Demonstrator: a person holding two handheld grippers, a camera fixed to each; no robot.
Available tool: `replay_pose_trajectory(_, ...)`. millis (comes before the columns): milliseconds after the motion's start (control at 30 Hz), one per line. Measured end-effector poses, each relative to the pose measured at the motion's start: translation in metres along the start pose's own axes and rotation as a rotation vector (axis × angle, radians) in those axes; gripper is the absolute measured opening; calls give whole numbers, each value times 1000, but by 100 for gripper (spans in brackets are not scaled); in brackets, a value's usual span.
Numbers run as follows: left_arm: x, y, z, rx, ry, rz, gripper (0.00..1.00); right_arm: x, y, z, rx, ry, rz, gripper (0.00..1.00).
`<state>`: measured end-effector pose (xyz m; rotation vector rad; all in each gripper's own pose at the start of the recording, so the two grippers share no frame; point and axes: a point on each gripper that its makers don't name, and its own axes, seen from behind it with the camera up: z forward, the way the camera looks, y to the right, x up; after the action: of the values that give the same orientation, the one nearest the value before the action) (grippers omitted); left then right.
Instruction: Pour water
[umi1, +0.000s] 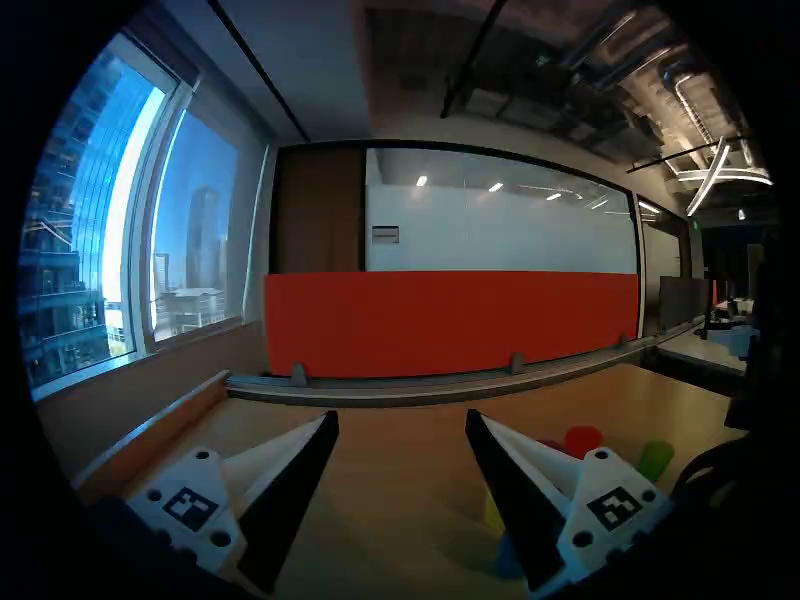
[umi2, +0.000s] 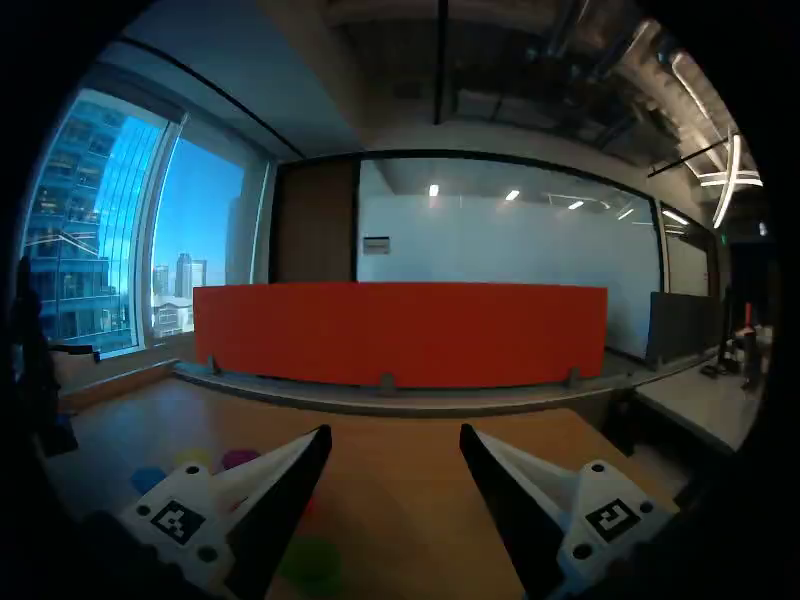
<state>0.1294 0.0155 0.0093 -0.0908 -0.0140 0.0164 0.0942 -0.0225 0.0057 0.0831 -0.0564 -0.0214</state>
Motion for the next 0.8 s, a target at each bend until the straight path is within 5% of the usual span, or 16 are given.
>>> replay_pose_trajectory(400,58,7,3,-42,27,26,94,51,-4,1,26,-8,-6,99)
replay_pose_trajectory(800,58,27,4,-174,0,-3,94,51,-14,-3,116,-19,-11,99)
